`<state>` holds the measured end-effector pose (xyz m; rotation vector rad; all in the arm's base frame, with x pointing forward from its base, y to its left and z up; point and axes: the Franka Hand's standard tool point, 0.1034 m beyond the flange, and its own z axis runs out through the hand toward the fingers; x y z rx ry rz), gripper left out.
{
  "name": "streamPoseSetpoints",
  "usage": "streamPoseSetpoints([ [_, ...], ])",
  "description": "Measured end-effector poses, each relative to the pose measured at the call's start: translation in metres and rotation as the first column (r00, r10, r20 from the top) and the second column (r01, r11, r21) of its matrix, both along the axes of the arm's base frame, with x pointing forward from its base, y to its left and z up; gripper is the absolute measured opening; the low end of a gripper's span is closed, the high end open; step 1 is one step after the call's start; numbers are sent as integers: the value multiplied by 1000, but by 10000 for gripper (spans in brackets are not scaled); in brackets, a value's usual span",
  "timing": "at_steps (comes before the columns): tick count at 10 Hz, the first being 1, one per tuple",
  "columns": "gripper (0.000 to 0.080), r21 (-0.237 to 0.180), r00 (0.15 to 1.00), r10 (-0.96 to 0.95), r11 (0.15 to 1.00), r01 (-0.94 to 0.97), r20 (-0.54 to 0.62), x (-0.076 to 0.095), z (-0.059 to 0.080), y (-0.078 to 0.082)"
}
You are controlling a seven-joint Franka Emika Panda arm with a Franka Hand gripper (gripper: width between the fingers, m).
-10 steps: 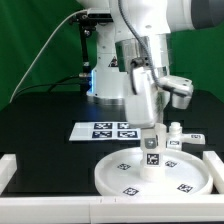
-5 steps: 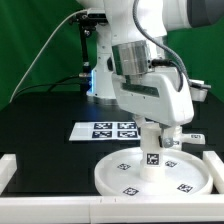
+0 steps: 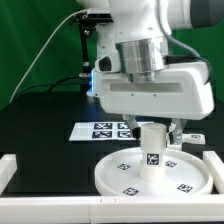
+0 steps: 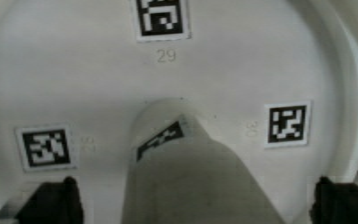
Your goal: Assemble round table
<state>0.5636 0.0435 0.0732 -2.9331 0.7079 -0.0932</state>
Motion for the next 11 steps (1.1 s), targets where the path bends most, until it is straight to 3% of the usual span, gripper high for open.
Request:
streamPoseSetpoints([
  [5, 649, -58, 936, 352, 935, -351, 17, 0, -1, -4],
  [7, 649, -115, 800, 600, 796, -595, 17, 1, 2, -8],
  [11, 649, -144, 642, 766, 636, -758, 1, 1, 0, -15],
])
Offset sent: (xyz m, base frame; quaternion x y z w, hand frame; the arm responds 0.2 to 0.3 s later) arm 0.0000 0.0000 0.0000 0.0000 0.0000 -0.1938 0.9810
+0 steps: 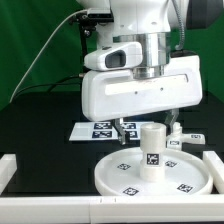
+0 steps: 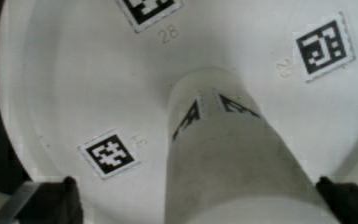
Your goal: Assemble round table
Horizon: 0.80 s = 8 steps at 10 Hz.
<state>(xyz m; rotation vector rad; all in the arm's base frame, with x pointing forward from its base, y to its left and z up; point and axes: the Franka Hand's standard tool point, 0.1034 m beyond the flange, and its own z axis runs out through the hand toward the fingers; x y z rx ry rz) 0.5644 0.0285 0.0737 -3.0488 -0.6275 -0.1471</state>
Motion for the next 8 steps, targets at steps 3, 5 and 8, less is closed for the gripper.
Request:
streamPoseSetpoints([
  [3, 649, -9, 998, 59, 998, -59, -2, 1, -4, 15],
  [5, 400, -7, 1000, 18, 1000, -19, -5, 0, -5, 14],
  [8, 403, 8, 987, -162, 987, 163, -13, 0, -5, 13],
])
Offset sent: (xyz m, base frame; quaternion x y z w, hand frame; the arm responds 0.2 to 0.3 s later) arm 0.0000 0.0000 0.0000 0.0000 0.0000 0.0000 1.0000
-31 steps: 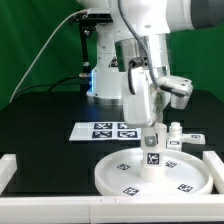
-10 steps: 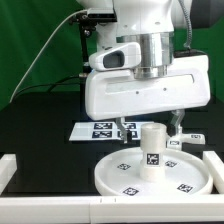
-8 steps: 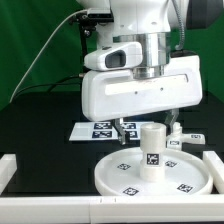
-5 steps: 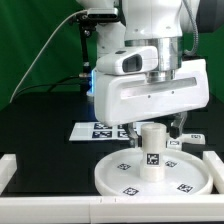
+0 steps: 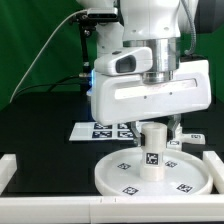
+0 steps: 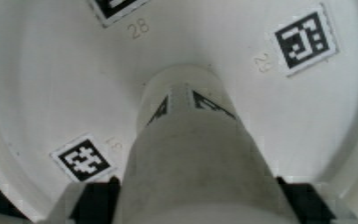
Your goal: Assemble round table
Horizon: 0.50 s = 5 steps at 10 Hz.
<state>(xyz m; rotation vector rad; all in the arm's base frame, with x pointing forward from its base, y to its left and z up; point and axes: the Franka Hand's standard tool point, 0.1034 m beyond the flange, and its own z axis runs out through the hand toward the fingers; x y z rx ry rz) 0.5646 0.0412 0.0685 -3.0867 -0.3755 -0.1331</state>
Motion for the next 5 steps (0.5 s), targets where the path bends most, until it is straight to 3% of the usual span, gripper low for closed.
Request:
streamPoseSetpoints([
  [2, 403, 14, 969, -248, 969, 248, 18, 2, 0, 0],
  [5, 403, 37, 834, -551, 834, 551, 2, 2, 0, -2],
])
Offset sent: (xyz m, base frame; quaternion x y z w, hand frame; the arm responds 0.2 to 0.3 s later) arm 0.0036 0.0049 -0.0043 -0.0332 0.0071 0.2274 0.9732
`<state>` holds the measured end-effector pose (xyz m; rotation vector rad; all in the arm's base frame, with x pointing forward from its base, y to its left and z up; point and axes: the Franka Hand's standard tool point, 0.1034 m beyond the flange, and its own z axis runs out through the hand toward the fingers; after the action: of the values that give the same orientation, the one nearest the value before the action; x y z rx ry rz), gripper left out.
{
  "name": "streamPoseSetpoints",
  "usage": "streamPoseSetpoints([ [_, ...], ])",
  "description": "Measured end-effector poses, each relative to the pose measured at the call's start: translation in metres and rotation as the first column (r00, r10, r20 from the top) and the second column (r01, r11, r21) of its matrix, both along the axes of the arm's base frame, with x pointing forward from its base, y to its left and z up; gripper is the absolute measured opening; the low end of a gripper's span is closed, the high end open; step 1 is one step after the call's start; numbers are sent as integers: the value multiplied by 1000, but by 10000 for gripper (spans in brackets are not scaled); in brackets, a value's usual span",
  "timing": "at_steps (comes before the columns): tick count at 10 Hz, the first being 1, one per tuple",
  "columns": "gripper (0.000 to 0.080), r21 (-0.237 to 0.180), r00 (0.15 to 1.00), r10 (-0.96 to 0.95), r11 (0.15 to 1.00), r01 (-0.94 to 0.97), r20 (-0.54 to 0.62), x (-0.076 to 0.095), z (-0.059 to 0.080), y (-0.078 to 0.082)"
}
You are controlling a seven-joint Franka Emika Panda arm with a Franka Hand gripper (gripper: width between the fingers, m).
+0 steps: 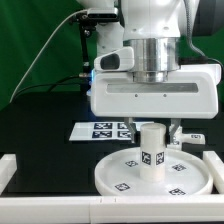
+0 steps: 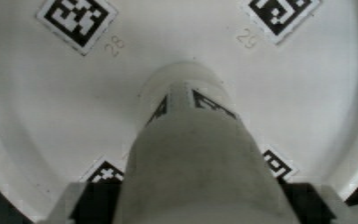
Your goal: Assemble round table
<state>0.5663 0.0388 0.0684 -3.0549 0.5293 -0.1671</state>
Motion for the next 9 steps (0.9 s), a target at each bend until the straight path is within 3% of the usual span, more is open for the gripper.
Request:
streamPoseSetpoints([
  [4, 406, 34, 938, -346, 937, 347, -19, -1, 0, -1],
  [6, 406, 50, 851, -524, 850, 525, -31, -1, 0, -1],
  [8, 406, 67, 797, -602, 795, 604, -45, -2, 0, -1],
  [9, 462, 68, 794, -607, 791, 608, -46, -2, -1, -1],
])
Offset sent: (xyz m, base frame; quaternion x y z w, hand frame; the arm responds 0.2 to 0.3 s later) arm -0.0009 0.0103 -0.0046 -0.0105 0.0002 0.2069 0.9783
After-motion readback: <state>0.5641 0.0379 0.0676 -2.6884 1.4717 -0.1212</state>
